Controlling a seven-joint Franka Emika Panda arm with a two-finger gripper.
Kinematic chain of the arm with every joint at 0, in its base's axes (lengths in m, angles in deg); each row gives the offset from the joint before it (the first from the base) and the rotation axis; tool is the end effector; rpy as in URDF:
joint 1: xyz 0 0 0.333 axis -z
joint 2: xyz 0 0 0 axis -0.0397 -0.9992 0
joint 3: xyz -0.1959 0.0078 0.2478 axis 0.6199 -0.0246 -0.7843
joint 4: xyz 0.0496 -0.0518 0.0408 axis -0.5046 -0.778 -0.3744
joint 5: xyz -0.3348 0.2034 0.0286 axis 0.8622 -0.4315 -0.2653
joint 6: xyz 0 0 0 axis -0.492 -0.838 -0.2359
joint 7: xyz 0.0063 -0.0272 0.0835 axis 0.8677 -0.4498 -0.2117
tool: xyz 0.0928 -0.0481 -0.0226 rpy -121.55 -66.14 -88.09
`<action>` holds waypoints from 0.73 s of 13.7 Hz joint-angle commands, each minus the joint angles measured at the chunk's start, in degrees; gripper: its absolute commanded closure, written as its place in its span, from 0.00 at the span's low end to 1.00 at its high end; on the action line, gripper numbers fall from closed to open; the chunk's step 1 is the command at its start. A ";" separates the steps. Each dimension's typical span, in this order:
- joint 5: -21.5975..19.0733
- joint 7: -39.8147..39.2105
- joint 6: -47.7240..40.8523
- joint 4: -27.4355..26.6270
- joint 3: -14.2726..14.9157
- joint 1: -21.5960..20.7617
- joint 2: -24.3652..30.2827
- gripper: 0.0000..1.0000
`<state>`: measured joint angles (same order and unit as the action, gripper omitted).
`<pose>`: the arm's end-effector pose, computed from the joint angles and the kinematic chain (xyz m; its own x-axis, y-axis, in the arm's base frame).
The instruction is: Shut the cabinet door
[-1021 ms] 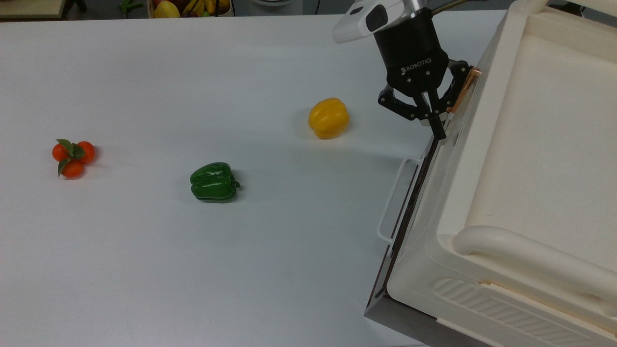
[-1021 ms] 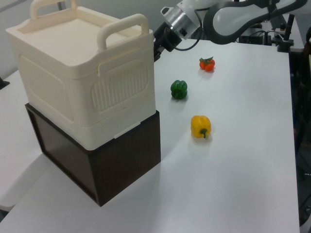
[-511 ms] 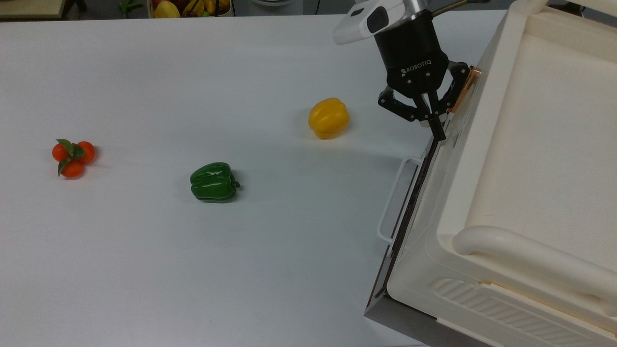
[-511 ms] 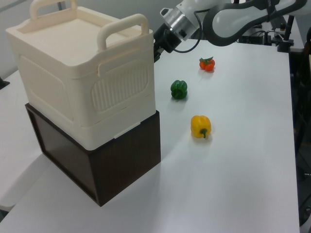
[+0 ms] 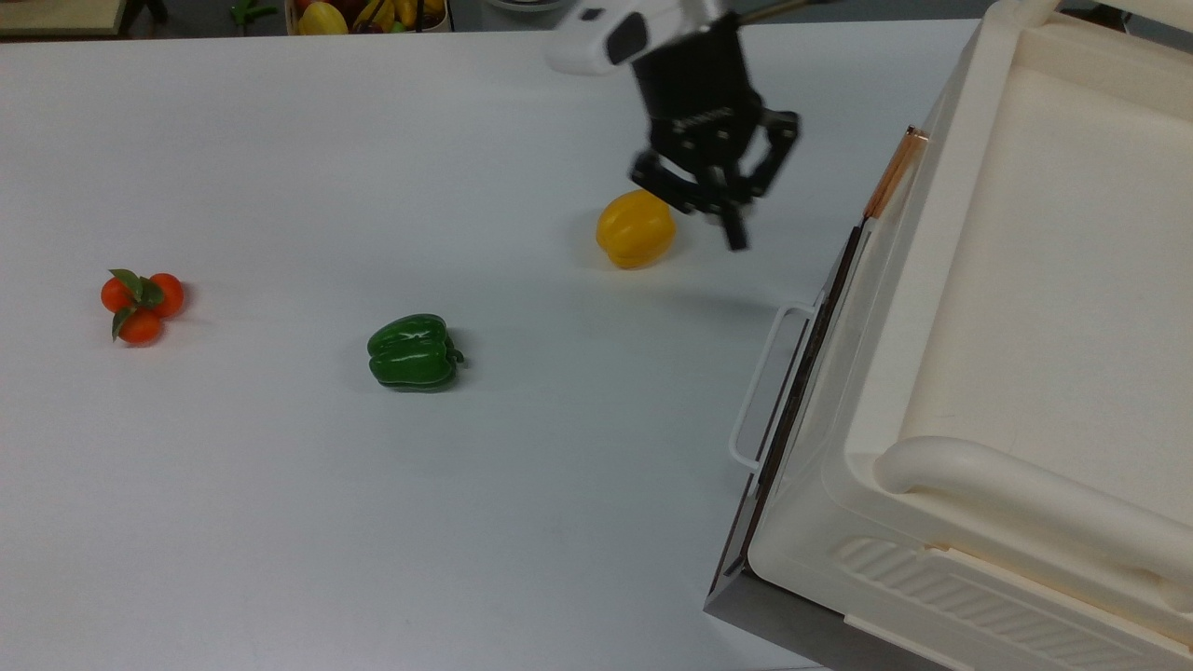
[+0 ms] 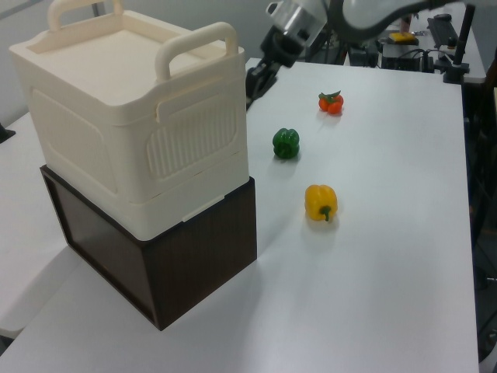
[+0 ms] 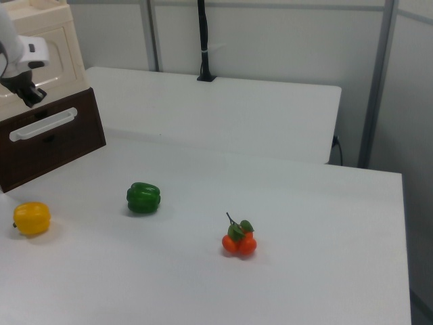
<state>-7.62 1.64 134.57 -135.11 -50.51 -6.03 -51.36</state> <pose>0.6461 0.1856 0.5463 0.8974 -0.1129 0.4265 0.0669 -0.9207 -0.3845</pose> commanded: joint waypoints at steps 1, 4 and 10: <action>4.17 1.34 -15.45 -2.87 3.71 1.12 7.64 0.32; 5.59 1.51 -29.84 -2.53 5.03 3.84 12.99 0.00; 9.19 6.00 -50.10 0.46 6.53 3.85 17.31 0.00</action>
<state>0.28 5.11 88.41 -134.79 -44.37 -1.59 -35.46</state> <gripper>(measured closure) 0.000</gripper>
